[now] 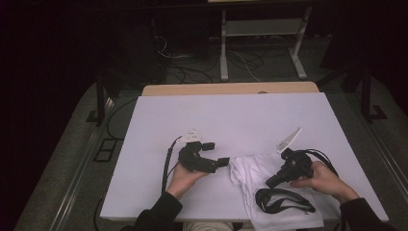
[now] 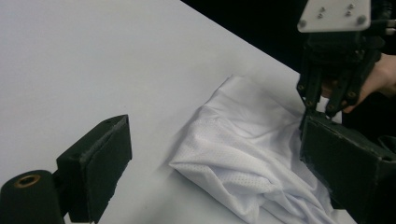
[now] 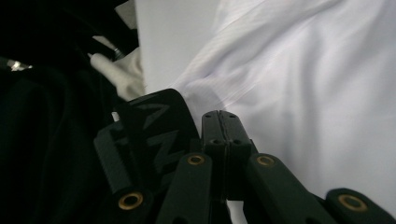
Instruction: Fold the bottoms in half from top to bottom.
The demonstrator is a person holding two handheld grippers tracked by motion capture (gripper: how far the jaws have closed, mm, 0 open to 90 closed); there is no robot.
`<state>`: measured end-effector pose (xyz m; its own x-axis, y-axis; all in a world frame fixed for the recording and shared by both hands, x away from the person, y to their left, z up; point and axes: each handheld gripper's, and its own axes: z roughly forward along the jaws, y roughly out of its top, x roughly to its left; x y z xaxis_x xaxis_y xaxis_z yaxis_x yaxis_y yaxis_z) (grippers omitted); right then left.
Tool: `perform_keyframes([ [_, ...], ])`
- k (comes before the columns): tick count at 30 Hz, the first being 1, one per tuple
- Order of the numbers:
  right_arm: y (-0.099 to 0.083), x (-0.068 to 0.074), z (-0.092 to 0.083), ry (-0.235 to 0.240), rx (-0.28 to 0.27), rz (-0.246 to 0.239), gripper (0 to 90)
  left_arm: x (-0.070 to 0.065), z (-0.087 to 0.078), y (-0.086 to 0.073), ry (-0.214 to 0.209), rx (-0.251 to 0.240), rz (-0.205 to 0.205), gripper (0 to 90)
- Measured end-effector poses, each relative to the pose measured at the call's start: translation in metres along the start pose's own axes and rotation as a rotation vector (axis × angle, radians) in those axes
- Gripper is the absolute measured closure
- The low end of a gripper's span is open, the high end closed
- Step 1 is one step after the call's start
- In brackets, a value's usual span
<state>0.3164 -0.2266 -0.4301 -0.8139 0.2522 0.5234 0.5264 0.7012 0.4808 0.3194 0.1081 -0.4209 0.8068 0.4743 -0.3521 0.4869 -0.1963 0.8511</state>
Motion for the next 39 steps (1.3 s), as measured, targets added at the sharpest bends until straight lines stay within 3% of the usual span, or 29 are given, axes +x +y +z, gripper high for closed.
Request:
perform_keyframes([
  [9,-0.015,0.019,0.014,0.023,0.060,-0.033,88.6,0.000,0.001,-0.001,0.000,0.007,0.003,8.3],
  [15,-0.020,0.028,0.015,0.005,0.068,-0.045,88.6,-0.001,0.003,-0.002,0.003,0.020,0.010,8.3],
  [26,-0.031,0.037,0.025,0.004,0.135,-0.059,88.7,-0.001,0.006,-0.004,0.010,0.031,0.014,8.3],
  [39,-0.034,0.041,0.026,0.017,0.149,-0.074,88.6,-0.001,0.014,-0.005,0.021,0.061,0.019,7.8],
])
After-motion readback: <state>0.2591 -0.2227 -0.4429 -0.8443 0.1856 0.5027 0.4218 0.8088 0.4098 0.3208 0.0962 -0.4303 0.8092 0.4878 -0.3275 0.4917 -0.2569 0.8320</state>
